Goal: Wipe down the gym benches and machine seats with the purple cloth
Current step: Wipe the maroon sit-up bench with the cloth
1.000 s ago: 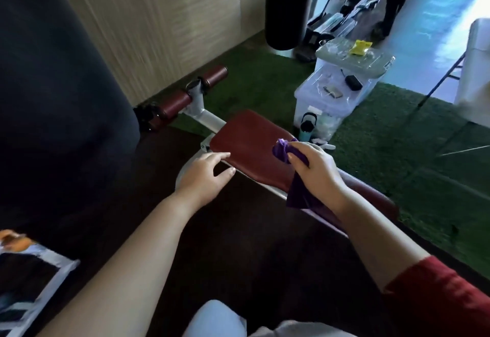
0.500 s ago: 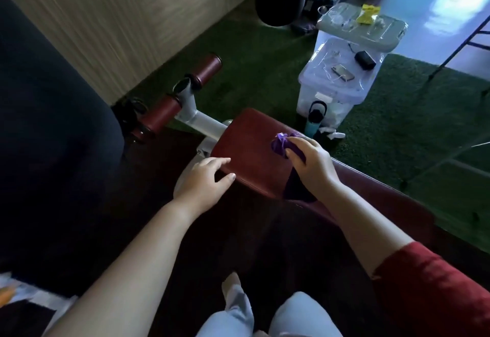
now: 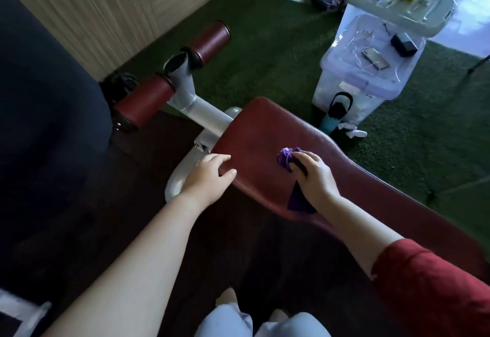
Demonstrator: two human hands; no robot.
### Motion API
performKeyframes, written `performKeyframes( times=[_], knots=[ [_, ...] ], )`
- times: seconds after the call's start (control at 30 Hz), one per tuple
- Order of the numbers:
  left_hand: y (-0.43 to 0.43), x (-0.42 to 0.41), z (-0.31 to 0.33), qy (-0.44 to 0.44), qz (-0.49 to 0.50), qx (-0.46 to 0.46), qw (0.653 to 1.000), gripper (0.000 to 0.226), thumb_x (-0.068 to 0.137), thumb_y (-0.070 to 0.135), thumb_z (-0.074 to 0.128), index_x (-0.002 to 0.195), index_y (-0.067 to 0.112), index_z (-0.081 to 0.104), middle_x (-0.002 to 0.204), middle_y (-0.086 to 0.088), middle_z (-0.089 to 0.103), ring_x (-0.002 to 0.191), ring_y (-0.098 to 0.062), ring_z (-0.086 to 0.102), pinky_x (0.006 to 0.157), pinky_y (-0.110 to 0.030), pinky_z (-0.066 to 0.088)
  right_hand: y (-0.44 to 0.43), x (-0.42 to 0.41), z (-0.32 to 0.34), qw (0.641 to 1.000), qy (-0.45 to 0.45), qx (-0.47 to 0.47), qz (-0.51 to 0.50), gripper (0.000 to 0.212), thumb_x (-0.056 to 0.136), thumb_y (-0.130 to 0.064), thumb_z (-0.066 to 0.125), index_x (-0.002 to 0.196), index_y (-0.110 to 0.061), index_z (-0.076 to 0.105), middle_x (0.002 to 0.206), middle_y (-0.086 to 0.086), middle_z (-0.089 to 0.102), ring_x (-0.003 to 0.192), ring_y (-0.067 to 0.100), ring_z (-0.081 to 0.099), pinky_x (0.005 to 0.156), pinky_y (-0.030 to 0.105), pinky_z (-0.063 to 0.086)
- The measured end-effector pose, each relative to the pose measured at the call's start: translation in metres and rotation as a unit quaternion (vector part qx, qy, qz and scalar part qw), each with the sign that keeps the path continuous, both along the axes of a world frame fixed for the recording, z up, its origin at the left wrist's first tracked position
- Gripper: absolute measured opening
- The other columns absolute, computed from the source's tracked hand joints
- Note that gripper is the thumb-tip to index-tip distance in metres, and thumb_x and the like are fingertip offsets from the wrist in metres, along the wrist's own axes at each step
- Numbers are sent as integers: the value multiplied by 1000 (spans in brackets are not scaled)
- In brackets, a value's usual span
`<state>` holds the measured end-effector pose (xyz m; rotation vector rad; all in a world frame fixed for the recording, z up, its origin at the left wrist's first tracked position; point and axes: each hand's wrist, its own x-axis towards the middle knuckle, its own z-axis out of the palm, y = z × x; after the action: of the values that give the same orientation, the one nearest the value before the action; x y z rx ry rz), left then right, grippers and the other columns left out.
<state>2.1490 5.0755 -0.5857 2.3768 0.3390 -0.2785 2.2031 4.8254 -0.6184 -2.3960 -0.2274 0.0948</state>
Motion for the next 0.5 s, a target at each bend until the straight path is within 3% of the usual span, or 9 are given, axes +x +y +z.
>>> performKeyframes(
  times=[0.1, 0.23, 0.33, 0.5],
  knots=[
    [-1, 21, -42, -3, -14, 50, 999, 44, 92, 39, 55, 134, 28, 52, 145, 11, 40, 133, -9, 36, 102, -22, 28, 14, 21, -48, 1000, 0, -2, 3, 29, 91, -25, 61, 119, -21, 64, 127, 1, 57, 116, 16, 53, 92, 19, 36],
    [3, 43, -106, -5, -15, 61, 998, 49, 91, 39, 56, 138, 26, 48, 152, 7, 32, 138, -13, 31, 111, -31, 29, 30, 35, -128, 1000, 7, -20, 2, 30, 92, -29, 57, 121, -24, 61, 131, 2, 54, 119, 20, 51, 95, 30, 44],
    [12, 54, -151, -27, -8, 64, 998, 53, 91, 40, 56, 141, 27, 44, 153, 7, 29, 140, -15, 28, 112, -34, 29, 38, 38, -185, 999, 19, -35, -36, 32, 92, -26, 57, 124, -22, 60, 138, 7, 48, 128, 25, 43, 102, 36, 41],
    [27, 75, -203, -125, -18, 65, 990, 59, 92, 38, 57, 146, 26, 36, 149, 4, 35, 136, -14, 34, 110, -31, 31, 46, 66, -236, 990, -123, -56, -49, 33, 91, -24, 59, 123, -18, 62, 136, 15, 51, 130, 32, 41, 109, 39, 35]
  ],
)
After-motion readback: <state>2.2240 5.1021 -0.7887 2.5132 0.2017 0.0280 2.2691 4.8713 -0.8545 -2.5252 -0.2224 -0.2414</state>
